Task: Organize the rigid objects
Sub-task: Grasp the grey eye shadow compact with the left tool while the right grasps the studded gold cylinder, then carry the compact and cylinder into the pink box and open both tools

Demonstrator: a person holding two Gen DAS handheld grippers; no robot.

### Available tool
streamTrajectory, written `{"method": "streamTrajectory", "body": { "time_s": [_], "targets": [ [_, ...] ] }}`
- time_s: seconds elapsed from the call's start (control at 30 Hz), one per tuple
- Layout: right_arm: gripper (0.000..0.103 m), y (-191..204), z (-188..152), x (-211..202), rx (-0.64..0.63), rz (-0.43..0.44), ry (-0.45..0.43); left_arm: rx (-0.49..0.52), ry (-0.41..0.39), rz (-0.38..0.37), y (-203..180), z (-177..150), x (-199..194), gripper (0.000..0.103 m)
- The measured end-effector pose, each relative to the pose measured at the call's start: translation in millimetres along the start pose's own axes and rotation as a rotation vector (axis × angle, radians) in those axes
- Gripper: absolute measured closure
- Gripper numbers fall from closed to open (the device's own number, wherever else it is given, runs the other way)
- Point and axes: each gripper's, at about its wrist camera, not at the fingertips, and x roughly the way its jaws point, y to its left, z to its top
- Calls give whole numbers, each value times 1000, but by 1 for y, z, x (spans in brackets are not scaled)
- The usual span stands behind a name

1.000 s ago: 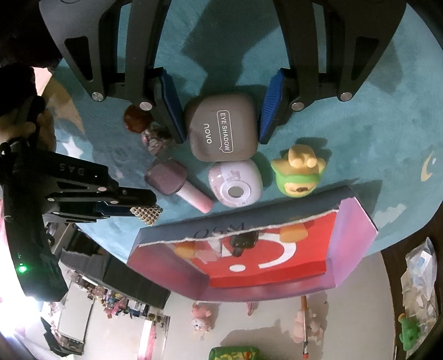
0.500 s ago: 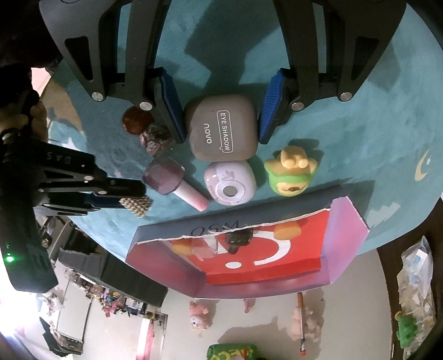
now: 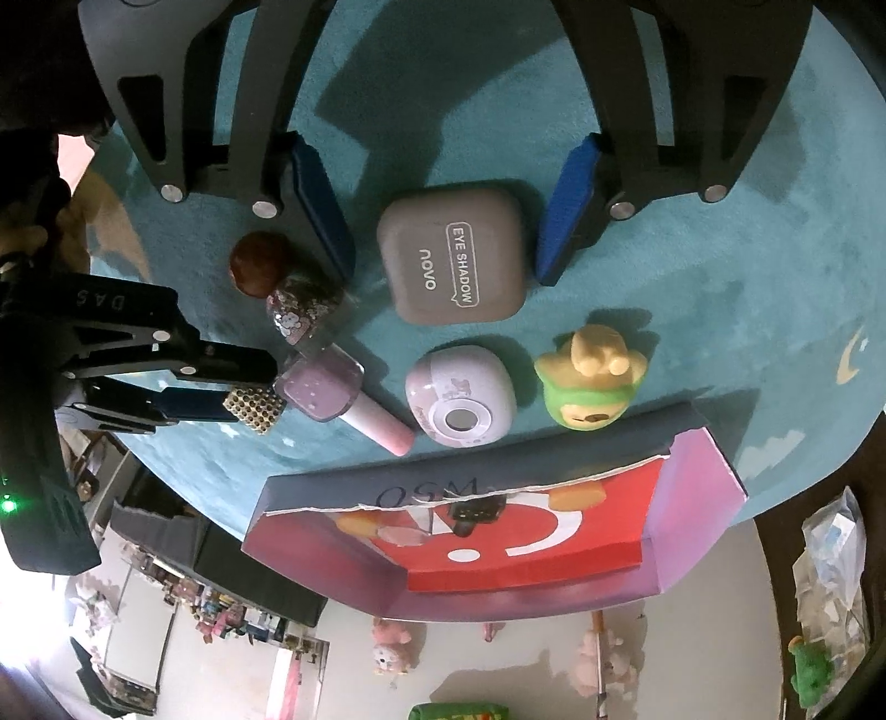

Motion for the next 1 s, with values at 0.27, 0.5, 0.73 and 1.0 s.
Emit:
{"method": "streamTrajectory", "body": {
  "time_s": [0.27,0.5,0.73,1.0],
  "targets": [
    [55,-4,3,3,5,-17,-6,-14,2,3,3,1,1,38],
    [74,-3,6,5,-10,-21,-7,-10,4,4,5,1,0,52],
    [76,-1,6,4,-14,-17,-5,-11,4,4,3,1,0,52],
    [76,-1,19,-11,-5,14,-53,6,-69,-13,4,26,-28,53]
  ]
}}
